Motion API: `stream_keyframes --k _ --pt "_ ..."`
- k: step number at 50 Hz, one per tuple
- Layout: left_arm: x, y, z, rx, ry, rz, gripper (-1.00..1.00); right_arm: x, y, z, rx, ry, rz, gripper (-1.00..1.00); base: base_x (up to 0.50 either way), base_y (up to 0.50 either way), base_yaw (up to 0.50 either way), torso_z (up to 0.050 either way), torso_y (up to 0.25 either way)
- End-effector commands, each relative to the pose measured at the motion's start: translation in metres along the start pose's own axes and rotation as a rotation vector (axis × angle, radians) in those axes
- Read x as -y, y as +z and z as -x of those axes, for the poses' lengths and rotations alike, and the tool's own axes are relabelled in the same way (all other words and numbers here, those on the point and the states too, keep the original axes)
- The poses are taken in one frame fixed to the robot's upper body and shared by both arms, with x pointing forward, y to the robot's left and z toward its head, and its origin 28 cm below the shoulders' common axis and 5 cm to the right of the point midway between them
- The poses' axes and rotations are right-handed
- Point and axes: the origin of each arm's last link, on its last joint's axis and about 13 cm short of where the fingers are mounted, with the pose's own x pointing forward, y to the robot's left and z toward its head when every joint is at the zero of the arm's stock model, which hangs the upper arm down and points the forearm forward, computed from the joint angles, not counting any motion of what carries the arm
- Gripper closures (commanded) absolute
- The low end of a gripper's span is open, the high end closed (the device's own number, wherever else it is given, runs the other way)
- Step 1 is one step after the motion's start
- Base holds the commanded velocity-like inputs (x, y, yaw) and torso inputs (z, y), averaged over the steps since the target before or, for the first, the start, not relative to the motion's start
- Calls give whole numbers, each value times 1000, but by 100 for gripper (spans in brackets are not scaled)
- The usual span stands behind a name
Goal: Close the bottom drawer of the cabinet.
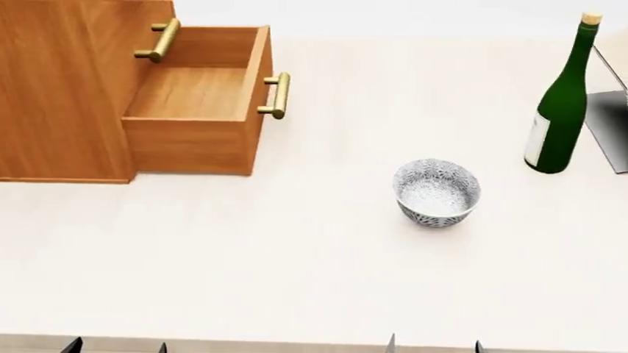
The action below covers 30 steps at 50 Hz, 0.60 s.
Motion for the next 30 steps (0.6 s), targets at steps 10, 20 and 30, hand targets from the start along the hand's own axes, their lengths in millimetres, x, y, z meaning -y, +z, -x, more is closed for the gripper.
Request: stream_keyframes --k 10,20,30 --pt "0 -3 -2 -3 -4 1 -100 2 -4 -2 -2 -7 -21 -100 0 500 0 0 0" --pt "0 -4 -2 -2 -3 1 -100 2 -5 -2 -7 -8 -21 -100 0 500 0 0 0" --pt "0 -4 -2 -1 -2 3 -100 1 -6 -3 -18 2 -31 -100 0 214 0 0 0"
